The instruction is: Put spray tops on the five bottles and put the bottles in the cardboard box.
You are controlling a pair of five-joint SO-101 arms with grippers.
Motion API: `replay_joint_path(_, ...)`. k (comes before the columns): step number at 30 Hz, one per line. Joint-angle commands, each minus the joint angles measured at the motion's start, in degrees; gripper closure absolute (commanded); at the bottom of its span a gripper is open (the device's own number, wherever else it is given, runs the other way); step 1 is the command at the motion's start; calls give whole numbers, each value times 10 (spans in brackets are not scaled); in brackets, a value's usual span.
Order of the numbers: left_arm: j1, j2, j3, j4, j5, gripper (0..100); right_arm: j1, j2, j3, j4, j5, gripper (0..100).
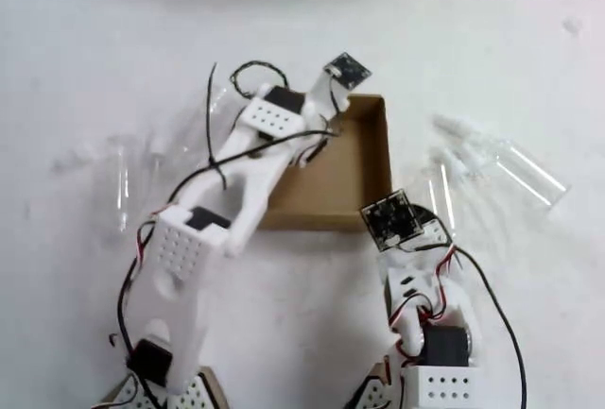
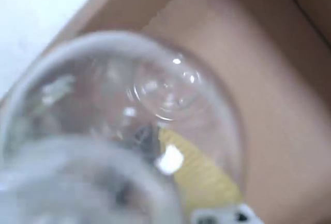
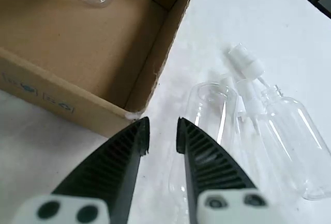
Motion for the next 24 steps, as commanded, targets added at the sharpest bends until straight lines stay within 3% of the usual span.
replay_joint_path(1,3,8,-69,17,5,978,1,1,4,-1,-2,925)
replay_joint_path(17,-23,15,-88,18,5,978,1,1,4,-1,-2,925)
replay_joint_path(24,-21,12,-91,96,5,978,1,1,4,-1,-2,925)
